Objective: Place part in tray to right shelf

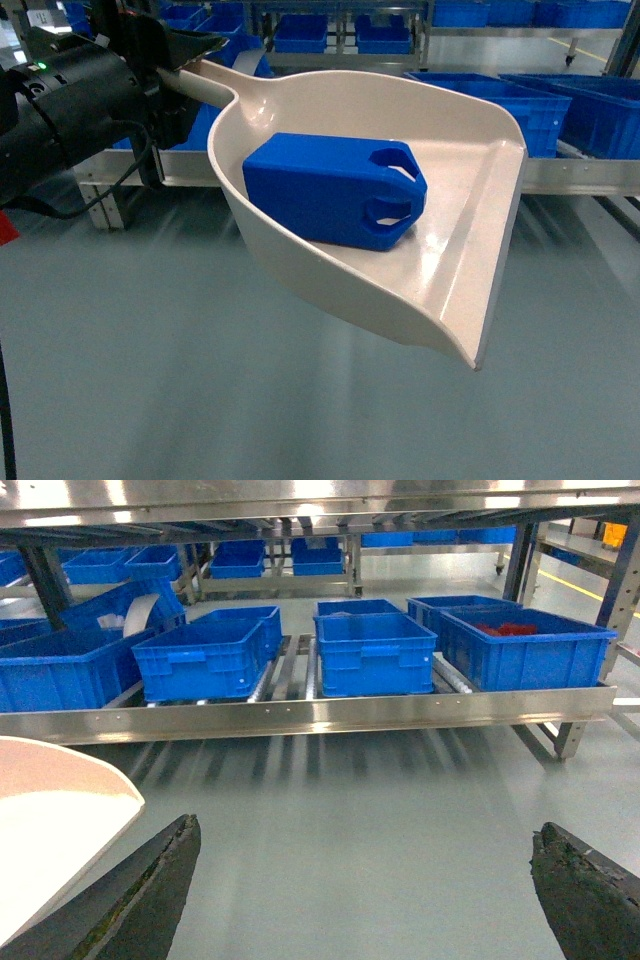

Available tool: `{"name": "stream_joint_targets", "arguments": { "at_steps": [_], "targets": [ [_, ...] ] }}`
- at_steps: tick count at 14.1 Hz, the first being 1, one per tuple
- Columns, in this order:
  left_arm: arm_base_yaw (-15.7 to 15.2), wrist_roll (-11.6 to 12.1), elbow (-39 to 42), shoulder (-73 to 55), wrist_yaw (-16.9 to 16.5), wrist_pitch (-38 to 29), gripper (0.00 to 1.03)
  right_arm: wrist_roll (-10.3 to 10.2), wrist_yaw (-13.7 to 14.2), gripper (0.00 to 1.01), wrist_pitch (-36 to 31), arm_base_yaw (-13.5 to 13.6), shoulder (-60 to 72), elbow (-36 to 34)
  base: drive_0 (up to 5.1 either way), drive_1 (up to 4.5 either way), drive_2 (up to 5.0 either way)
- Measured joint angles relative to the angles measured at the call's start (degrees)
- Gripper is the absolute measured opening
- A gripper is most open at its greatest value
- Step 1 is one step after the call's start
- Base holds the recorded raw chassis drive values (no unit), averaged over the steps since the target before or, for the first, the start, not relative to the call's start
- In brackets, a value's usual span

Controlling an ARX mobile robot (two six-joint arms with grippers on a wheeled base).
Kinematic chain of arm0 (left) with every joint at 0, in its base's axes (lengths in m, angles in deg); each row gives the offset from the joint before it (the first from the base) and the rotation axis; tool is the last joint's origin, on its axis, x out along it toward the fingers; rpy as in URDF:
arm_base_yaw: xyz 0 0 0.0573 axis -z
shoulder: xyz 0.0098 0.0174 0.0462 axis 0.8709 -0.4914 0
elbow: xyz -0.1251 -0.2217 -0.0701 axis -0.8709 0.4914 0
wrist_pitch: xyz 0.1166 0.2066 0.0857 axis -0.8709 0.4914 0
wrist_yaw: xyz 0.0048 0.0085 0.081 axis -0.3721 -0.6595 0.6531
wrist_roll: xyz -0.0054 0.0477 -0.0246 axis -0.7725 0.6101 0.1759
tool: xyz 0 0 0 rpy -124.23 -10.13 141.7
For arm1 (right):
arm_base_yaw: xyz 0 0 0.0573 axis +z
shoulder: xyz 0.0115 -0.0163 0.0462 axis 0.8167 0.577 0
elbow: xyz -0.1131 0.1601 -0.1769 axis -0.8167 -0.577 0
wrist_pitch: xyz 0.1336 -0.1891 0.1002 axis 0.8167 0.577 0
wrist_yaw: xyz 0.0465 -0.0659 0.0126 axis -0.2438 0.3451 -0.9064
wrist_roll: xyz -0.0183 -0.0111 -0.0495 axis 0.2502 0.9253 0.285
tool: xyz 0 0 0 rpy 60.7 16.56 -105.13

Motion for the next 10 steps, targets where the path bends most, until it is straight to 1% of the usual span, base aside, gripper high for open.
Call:
{"name": "stream_joint_targets", "arguments": {
  "at_steps": [10],
  "targets": [
    [0.0, 0.02, 0.09, 0.0, 0.04, 0.26, 0.12, 0.15, -0.02, 0.98, 0.13, 0.0, 0.0, -0.02, 0.0, 0.0, 0.0]
  ]
}}
